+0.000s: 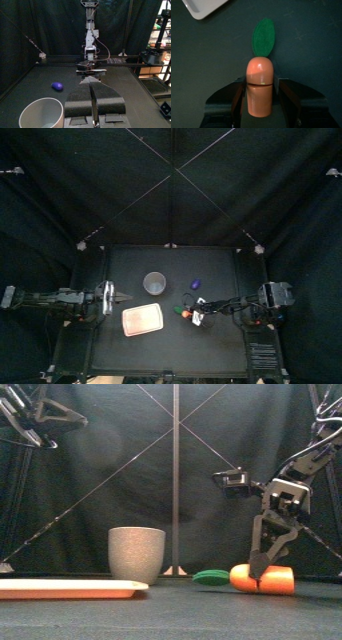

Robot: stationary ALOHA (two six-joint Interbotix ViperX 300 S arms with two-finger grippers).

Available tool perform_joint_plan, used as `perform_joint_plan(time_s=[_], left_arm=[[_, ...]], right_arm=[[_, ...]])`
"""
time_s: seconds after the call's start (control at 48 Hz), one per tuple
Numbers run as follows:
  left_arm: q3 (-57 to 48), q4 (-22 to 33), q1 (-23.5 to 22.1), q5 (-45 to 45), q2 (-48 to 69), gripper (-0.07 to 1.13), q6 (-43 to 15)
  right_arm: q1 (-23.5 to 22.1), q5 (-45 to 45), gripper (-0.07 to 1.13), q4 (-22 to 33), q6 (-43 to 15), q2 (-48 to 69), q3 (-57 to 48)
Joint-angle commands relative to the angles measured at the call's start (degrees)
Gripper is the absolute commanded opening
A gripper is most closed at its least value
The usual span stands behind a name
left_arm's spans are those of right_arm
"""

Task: Pick the carrot then place it on the pink plate
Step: Place carrot on the pink plate

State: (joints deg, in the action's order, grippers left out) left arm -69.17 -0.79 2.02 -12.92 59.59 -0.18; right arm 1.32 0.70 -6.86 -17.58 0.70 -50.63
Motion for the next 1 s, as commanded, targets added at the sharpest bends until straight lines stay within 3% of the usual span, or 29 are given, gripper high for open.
perform_joint_plan(time_s=[0.021, 0.25, 0.521, 1.0], left_arm=[[0.9, -0.1, 0.2, -0.3, 0.1, -0.02, -0.1], [1.0, -0.2, 0.2, -0.3, 0.1, -0.02, -0.1], [1.0, -0.2, 0.2, -0.3, 0.2, -0.02, -0.1], [0.9, -0.6, 0.2, -0.3, 0.3, -0.02, -0.1]], right_arm=[[-0.1, -0.2, 0.61, 0.2, 0.1, 0.7, 1.9], [0.4, -0.2, 0.56, 1.2, 0.7, 0.0, 7.1], [0.7, -0.1, 0.56, 9.2, 0.4, -1.9, 20.1], [2.0, -0.4, 0.57, 16.5, 0.5, -17.9, 38.9]])
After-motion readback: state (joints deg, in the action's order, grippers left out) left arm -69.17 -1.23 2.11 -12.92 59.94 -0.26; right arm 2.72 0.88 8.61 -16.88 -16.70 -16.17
